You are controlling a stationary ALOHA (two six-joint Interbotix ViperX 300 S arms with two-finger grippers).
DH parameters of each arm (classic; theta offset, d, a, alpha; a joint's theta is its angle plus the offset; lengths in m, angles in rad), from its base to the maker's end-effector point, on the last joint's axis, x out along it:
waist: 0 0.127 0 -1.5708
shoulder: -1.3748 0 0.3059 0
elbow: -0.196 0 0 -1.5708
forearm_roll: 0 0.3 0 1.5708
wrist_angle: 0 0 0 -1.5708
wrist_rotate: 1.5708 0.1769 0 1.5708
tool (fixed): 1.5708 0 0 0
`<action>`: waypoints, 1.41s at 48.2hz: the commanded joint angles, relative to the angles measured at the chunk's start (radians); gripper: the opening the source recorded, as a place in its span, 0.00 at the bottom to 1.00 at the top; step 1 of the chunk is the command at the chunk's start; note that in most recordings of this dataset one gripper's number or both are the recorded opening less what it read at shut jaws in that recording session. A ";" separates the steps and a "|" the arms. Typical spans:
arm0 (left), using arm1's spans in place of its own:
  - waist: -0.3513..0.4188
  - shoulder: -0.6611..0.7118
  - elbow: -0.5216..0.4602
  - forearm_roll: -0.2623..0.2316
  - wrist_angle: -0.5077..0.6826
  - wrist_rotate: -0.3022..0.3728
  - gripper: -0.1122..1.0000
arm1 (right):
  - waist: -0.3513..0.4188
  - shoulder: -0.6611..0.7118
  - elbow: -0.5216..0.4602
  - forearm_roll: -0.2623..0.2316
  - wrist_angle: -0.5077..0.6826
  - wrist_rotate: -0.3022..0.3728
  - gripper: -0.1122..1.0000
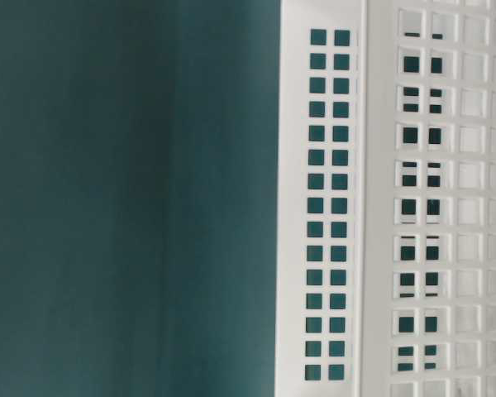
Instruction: Lift the white basket with both hands.
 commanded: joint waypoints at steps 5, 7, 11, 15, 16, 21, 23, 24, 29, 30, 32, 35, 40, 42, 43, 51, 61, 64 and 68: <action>0.002 -0.051 -0.003 0.003 -0.011 0.100 0.93 | -0.003 -0.074 0.009 -0.012 -0.054 -0.192 0.97; 0.002 -0.064 0.000 0.002 -0.011 0.123 0.93 | -0.006 -0.098 0.015 -0.011 -0.071 -0.252 0.97; 0.002 -0.095 0.006 0.002 -0.011 0.183 0.93 | -0.009 -0.133 0.026 -0.012 -0.100 -0.333 0.97; 0.002 -0.132 0.009 0.003 -0.011 0.264 0.93 | -0.015 -0.161 0.040 -0.011 -0.133 -0.382 0.97; 0.003 -0.140 0.009 0.002 -0.011 0.282 0.93 | -0.017 -0.167 0.044 -0.012 -0.138 -0.390 0.97; 0.002 -0.167 0.011 0.003 -0.012 0.370 0.93 | -0.018 -0.192 0.067 -0.012 -0.156 -0.403 0.97; 0.002 -0.175 0.012 0.002 -0.012 0.394 0.93 | -0.017 -0.199 0.072 -0.012 -0.156 -0.403 0.97; 0.002 -0.176 0.012 0.002 -0.012 0.405 0.93 | -0.018 -0.204 0.075 -0.012 -0.156 -0.403 0.97; 0.003 -0.190 0.012 0.002 -0.012 0.425 0.93 | -0.018 -0.230 0.084 -0.011 -0.158 -0.405 0.97; 0.003 -0.192 0.012 0.002 -0.012 0.425 0.93 | -0.017 -0.235 0.084 -0.012 -0.156 -0.407 0.97; 0.003 -0.198 0.014 0.002 -0.012 0.426 0.93 | -0.018 -0.250 0.087 -0.012 -0.155 -0.410 0.97; 0.003 -0.204 0.017 0.002 -0.012 0.425 0.93 | -0.017 -0.268 0.095 -0.012 -0.153 -0.410 0.97; 0.005 -0.216 0.021 0.003 -0.012 0.425 0.93 | -0.017 -0.296 0.107 -0.012 -0.153 -0.410 0.97; 0.005 -0.218 0.021 0.002 -0.014 0.425 0.93 | -0.018 -0.302 0.110 -0.012 -0.153 -0.408 0.97; 0.005 -0.219 0.021 0.002 -0.014 0.425 0.93 | -0.017 -0.305 0.112 -0.012 -0.152 -0.408 0.97; 0.005 -0.221 0.021 0.002 -0.014 0.426 0.93 | -0.018 -0.311 0.118 -0.012 -0.152 -0.411 0.97; 0.006 -0.222 0.021 0.002 -0.014 0.425 0.93 | -0.017 -0.316 0.126 -0.011 -0.155 -0.408 0.96; 0.005 -0.219 0.021 0.002 -0.014 0.423 0.93 | -0.017 -0.319 0.126 -0.011 -0.153 -0.408 0.96; 0.005 -0.219 0.023 0.000 -0.012 0.423 0.93 | -0.017 -0.325 0.126 -0.011 -0.153 -0.408 0.96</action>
